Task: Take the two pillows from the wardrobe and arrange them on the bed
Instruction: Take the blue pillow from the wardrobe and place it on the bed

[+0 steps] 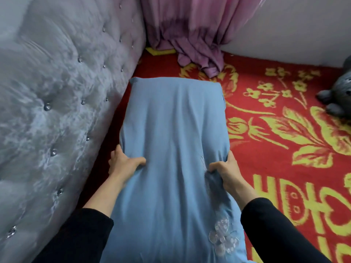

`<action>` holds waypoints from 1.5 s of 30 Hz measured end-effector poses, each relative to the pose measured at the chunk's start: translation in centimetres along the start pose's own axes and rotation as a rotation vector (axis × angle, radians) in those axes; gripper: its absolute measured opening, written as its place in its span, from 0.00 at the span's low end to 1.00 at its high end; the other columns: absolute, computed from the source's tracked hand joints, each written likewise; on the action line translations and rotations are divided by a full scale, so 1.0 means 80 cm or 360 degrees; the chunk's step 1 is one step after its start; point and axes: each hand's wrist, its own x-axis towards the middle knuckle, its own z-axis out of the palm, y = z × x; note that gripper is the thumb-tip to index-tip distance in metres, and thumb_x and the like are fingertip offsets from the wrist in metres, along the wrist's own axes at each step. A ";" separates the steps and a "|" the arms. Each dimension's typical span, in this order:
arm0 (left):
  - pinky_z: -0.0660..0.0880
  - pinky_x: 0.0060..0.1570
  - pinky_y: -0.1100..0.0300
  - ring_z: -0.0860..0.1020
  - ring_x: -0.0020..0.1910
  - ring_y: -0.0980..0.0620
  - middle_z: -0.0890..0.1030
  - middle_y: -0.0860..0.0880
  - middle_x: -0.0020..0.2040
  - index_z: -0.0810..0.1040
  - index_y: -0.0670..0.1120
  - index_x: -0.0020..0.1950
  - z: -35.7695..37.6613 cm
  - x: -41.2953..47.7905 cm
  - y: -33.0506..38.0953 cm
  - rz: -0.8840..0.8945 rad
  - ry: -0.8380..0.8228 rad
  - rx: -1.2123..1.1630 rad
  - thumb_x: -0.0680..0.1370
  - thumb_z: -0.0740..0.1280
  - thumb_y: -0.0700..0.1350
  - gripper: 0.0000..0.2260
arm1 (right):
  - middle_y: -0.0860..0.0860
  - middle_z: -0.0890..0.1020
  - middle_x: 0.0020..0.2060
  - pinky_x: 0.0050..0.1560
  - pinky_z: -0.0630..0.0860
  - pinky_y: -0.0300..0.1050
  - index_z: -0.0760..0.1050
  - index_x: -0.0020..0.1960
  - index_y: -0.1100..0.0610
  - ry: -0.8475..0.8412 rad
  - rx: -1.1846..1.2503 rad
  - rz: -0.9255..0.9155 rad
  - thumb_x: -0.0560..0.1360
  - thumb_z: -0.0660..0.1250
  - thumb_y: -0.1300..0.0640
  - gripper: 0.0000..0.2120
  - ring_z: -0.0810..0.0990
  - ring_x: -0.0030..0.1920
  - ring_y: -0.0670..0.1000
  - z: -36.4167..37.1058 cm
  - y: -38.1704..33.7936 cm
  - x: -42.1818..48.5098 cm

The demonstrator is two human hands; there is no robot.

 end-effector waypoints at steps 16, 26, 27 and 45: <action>0.39 0.69 0.34 0.30 0.73 0.39 0.28 0.50 0.74 0.32 0.70 0.67 0.077 0.267 0.004 0.0651 -0.0082 0.1022 0.55 0.67 0.74 0.54 | 0.49 0.40 0.77 0.74 0.47 0.65 0.44 0.72 0.33 -0.0338 -0.1263 -0.0623 0.59 0.75 0.39 0.53 0.38 0.76 0.56 0.193 0.023 0.242; 0.44 0.68 0.29 0.37 0.75 0.40 0.37 0.49 0.77 0.35 0.69 0.69 0.113 0.283 -0.046 0.0804 0.0283 0.1050 0.60 0.67 0.71 0.49 | 0.50 0.37 0.76 0.69 0.45 0.72 0.36 0.71 0.33 -0.0075 -0.1605 -0.1037 0.62 0.66 0.28 0.51 0.35 0.75 0.59 0.211 0.076 0.250; 0.44 0.68 0.29 0.38 0.75 0.40 0.38 0.48 0.77 0.36 0.66 0.70 0.119 0.276 -0.045 0.0798 0.0327 0.1062 0.63 0.67 0.69 0.48 | 0.51 0.38 0.77 0.69 0.45 0.72 0.36 0.72 0.35 -0.0037 -0.1650 -0.1055 0.63 0.64 0.28 0.49 0.35 0.75 0.60 0.210 0.078 0.247; 0.58 0.72 0.50 0.57 0.75 0.48 0.62 0.46 0.75 0.67 0.49 0.69 0.106 -0.003 -0.113 0.0784 0.0184 0.0699 0.79 0.55 0.52 0.20 | 0.53 0.59 0.75 0.71 0.55 0.61 0.53 0.75 0.52 -0.0240 -0.1951 -0.1260 0.79 0.55 0.46 0.27 0.54 0.75 0.53 0.122 0.125 0.009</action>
